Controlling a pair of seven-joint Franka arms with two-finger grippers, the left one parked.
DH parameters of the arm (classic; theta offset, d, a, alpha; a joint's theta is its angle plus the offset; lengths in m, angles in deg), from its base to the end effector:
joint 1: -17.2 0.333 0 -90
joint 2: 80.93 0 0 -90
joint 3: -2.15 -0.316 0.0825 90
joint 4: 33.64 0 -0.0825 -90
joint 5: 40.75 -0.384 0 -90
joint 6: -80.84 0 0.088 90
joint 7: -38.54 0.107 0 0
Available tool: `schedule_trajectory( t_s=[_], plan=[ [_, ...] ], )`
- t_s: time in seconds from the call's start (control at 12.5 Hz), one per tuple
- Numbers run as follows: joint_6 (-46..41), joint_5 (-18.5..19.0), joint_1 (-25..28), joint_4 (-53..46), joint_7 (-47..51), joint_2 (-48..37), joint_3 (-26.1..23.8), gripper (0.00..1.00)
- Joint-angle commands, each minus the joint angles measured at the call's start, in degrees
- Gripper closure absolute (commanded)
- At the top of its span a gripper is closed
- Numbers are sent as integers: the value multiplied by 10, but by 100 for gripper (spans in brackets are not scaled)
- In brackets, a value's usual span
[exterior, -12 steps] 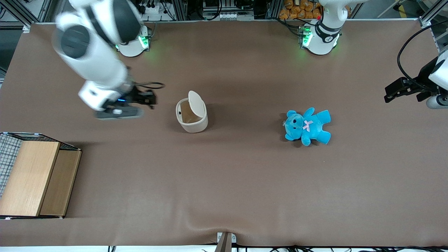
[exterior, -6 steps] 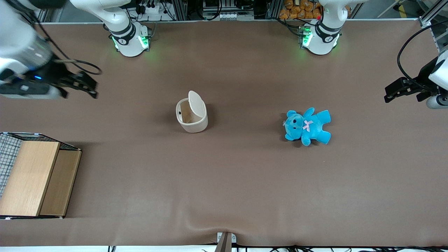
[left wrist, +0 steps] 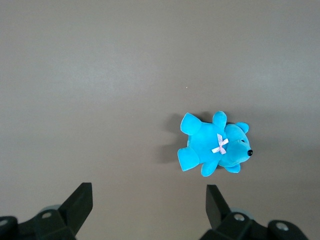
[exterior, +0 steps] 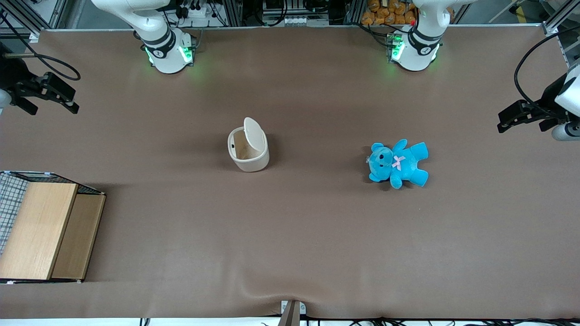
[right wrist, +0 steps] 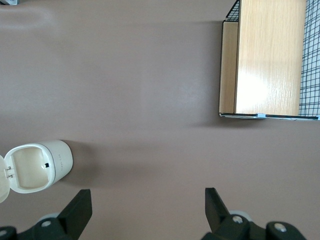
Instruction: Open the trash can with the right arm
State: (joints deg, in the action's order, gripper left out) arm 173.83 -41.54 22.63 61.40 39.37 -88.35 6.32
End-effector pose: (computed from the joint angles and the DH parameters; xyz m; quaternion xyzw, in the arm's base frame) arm 0.5189 0.0101 0.6569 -0.9988 -0.0038 -0.0465 0.0124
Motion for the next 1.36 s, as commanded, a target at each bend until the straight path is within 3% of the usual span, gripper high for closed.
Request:
schedule_trajectory(
  t_s=[0.0, 1.28],
  plan=[
    [-12, 3, -2, -7, -8, -1, 0, 0],
    [-28, 3, 11, -12, -8, -1, 3, 0]
  ],
)
